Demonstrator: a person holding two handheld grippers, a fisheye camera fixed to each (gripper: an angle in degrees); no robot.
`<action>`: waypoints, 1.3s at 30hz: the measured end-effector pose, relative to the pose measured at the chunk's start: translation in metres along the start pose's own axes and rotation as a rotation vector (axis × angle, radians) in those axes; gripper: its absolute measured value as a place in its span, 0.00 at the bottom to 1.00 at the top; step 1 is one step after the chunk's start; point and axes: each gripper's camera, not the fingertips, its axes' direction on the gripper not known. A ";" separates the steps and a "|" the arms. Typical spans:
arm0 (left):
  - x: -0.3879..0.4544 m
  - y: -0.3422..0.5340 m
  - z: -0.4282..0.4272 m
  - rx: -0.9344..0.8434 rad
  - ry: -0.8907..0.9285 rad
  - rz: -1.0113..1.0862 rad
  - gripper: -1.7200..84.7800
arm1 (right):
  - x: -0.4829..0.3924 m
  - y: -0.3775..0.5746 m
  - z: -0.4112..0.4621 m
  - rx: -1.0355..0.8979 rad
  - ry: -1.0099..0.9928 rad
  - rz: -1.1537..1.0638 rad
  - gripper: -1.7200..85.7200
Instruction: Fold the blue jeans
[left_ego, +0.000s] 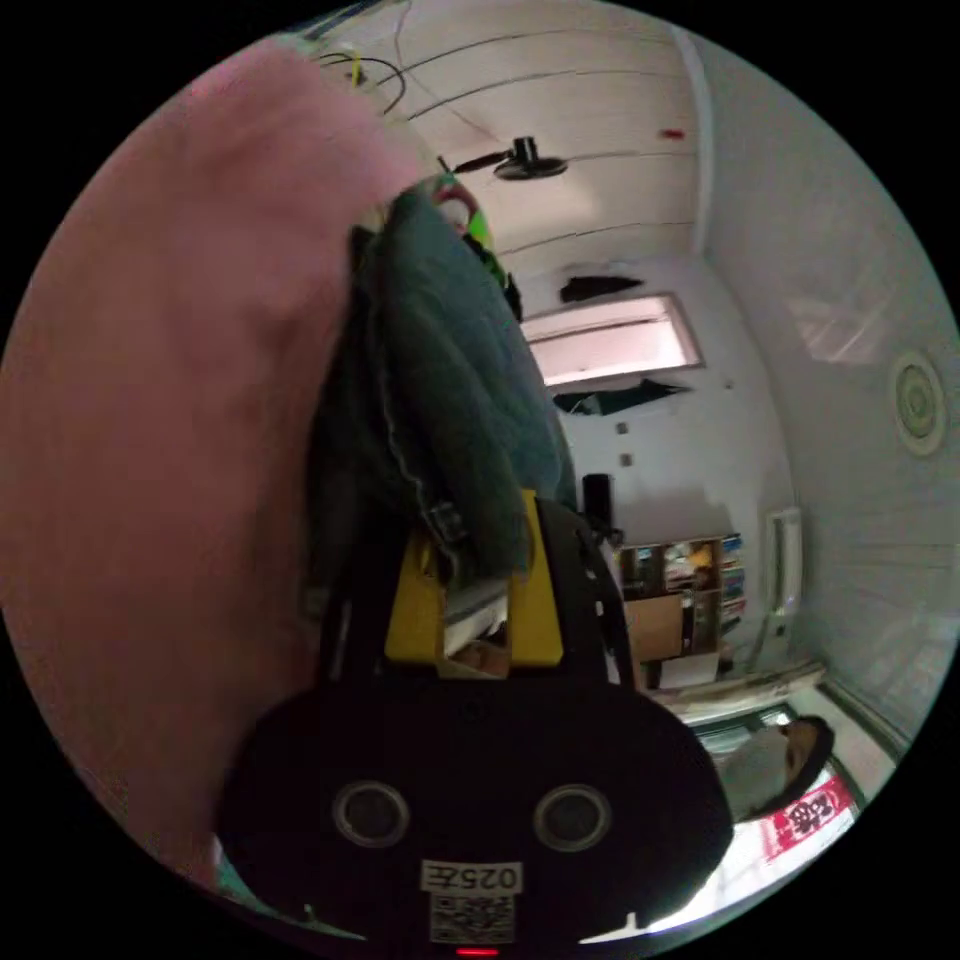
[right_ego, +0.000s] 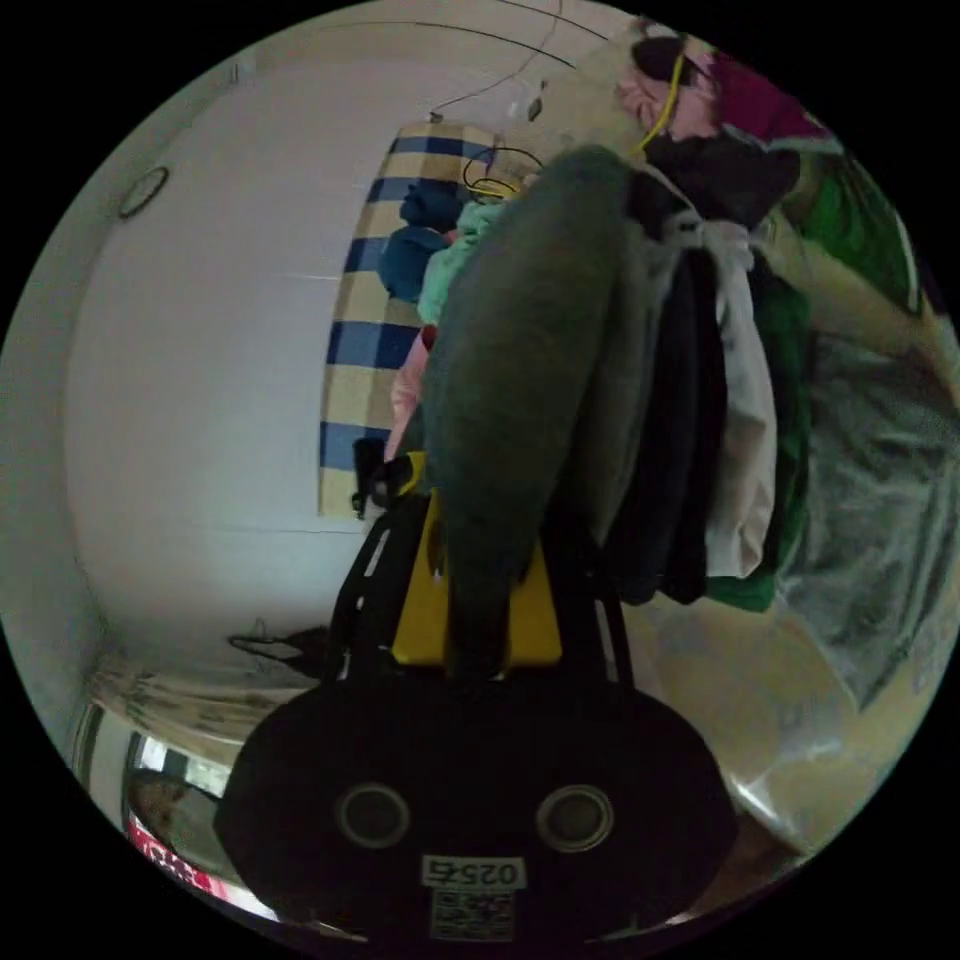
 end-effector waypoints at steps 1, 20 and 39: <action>-0.008 0.010 -0.003 0.036 0.099 0.024 0.08 | 0.015 0.006 0.003 0.027 -0.116 -0.018 0.09; 0.169 0.220 0.045 0.466 -0.680 0.439 0.17 | -0.049 0.184 -0.037 0.379 0.149 -0.473 0.13; 0.256 0.275 0.473 0.126 -0.371 0.842 0.16 | -0.003 0.393 -0.090 1.107 1.242 -0.217 0.18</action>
